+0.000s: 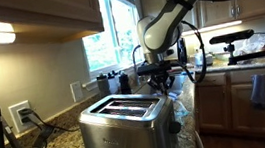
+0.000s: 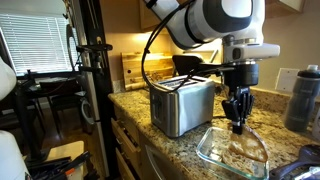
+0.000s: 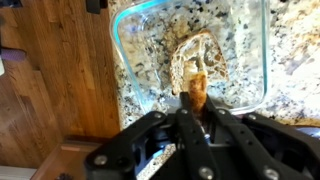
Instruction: Put the slice of bread in the toaster
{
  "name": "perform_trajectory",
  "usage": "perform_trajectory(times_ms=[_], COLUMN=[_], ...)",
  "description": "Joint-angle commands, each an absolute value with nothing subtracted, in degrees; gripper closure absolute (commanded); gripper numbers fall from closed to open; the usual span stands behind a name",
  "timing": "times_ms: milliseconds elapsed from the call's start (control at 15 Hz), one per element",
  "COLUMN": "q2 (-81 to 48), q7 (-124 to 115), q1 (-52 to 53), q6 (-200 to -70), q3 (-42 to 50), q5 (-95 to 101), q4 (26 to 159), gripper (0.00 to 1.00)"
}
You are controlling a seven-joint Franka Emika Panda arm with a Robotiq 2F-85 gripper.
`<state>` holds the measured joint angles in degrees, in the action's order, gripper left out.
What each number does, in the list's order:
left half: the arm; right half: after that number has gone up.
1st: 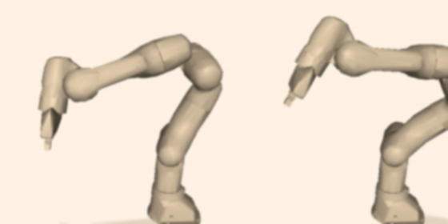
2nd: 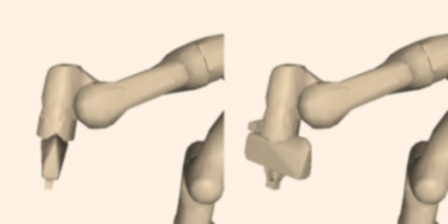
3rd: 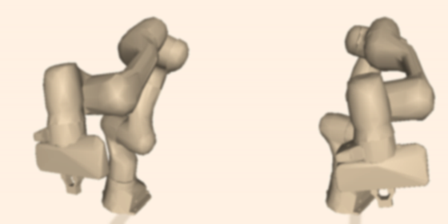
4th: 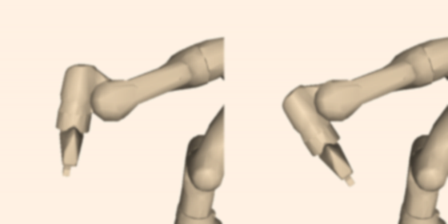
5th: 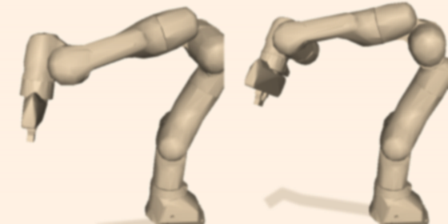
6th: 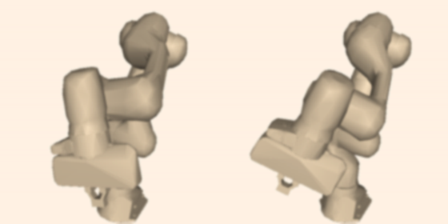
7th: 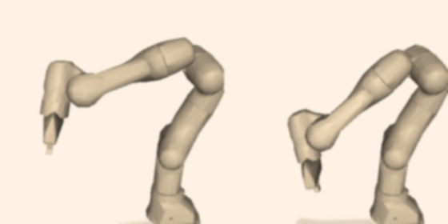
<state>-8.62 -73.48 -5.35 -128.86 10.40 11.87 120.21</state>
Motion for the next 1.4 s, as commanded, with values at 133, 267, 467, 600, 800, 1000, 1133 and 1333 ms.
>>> perform_trajectory(times_ms=[133, 267, 467, 600, 800, 1000, 1133, 1333], q2=[-5.4, -5.0, -4.6, -4.3, -3.6, -1.4, 0.1, 1.9], q7=[-75.3, -75.2, -74.7, -74.8, -73.7, -72.4, -70.4, -66.8], q1=[-5.4, -5.5, -5.7, -5.8, -5.9, -6.0, -6.3, -6.9], q6=[-129.8, -129.9, -129.6, -129.6, -129.3, -128.8, -128.4, -127.7], q3=[10.9, 11.0, 11.2, 11.4, 11.5, 11.3, 11.1, 10.9], q5=[13.5, 13.6, 13.7, 14.0, 14.1, 14.8, 15.1, 15.8], q4=[122.6, 122.8, 123.0, 123.2, 123.8, 125.9, 127.1, 128.3], gripper=[0.92, 0.92, 0.92, 0.92, 0.92, 0.92, 0.92, 0.92])
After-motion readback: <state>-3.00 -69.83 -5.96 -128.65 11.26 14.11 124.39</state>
